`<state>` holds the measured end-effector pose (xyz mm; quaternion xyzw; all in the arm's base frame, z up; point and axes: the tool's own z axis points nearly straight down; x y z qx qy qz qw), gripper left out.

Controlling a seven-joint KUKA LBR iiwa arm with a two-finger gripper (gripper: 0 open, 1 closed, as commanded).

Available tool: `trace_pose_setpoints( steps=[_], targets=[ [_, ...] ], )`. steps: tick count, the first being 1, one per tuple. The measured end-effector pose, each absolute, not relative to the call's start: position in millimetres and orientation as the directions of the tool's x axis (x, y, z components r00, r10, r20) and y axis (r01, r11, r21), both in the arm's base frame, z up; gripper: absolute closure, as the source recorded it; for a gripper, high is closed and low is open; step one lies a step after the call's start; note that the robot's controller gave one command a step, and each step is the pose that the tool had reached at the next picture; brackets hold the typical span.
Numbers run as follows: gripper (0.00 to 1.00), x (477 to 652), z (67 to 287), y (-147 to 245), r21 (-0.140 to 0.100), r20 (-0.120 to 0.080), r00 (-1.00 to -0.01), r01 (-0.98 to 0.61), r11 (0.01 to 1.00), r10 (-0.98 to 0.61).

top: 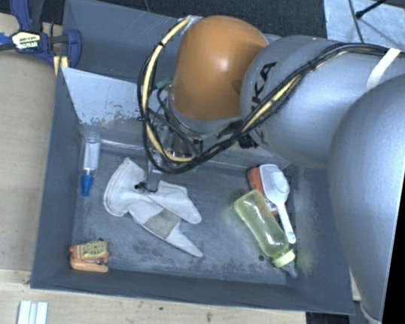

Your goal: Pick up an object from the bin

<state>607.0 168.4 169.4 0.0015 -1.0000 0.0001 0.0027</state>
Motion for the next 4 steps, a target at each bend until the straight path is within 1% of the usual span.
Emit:
trace_pose_setpoints(
  steps=[1,2,3,4],
  targets=[
    [0.00,609.0,174.7,167.8,0.001,-0.003,-1.000,0.000,1.000,0.000],
    [0.00,593.7,130.3,149.4,0.002,-0.009,-0.998,-0.060,0.998,-0.060],
    [1.00,578.9,74.6,130.7,0.002,-0.005,-0.997,0.075,0.997,0.075],
    [1.00,578.9,74.6,130.7,0.002,-0.005,-0.997,0.076,0.997,0.076]
  ],
)
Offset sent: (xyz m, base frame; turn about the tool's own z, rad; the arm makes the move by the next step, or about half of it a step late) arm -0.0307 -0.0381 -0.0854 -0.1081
